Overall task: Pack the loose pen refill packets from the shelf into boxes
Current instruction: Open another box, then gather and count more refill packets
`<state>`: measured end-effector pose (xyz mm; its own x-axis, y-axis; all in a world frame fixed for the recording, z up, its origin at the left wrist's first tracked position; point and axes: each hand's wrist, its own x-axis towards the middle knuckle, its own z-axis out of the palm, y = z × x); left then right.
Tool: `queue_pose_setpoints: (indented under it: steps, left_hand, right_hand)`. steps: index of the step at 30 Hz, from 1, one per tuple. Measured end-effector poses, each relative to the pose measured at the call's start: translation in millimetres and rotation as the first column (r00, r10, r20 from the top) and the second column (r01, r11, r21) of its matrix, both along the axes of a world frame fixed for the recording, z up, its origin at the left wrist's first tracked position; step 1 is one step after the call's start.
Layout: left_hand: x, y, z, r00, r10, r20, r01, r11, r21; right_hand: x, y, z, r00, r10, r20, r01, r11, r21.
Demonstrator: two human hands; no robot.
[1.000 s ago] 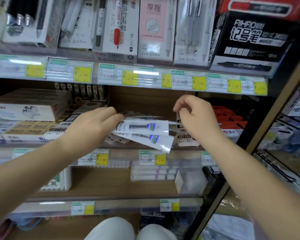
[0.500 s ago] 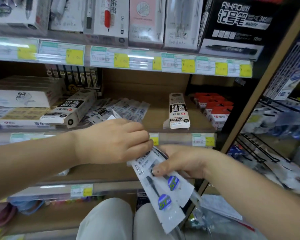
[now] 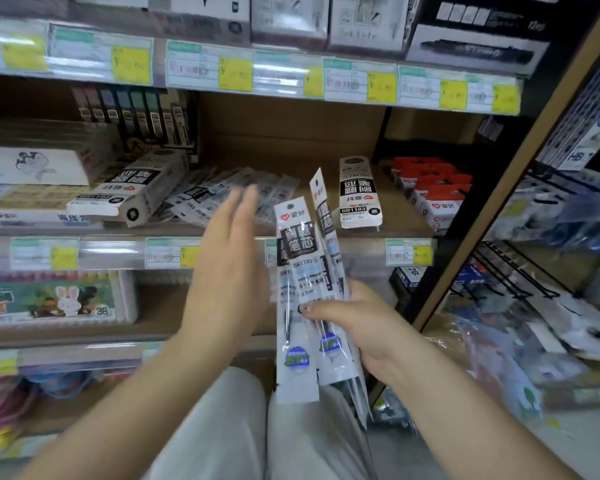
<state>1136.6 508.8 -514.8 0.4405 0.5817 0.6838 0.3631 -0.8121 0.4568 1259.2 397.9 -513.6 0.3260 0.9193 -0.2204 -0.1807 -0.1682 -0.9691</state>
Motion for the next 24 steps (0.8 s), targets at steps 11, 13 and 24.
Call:
queue_pose_setpoints:
  steps: [11, 13, 24]
  left_hand:
    - [15.0, -57.3, -25.9, 0.697, 0.172, 0.696, 0.679, 0.151, -0.718]
    - [15.4, -58.5, -27.7, 0.69, 0.198, 0.696, 0.665, 0.206, -0.718]
    - [5.1, -54.9, -28.0, 0.666, 0.24, 0.707, 0.643, 0.298, -0.706]
  right_hand:
    - [-17.0, -1.3, -12.0, 0.986, -0.13, 0.105, 0.114, 0.982, 0.15]
    - [-20.0, -3.0, -14.9, 0.976, -0.187, 0.11, 0.166, 0.97, 0.18]
    - [-27.8, -4.3, -19.4, 0.981, -0.183, 0.069, 0.16, 0.953, 0.258]
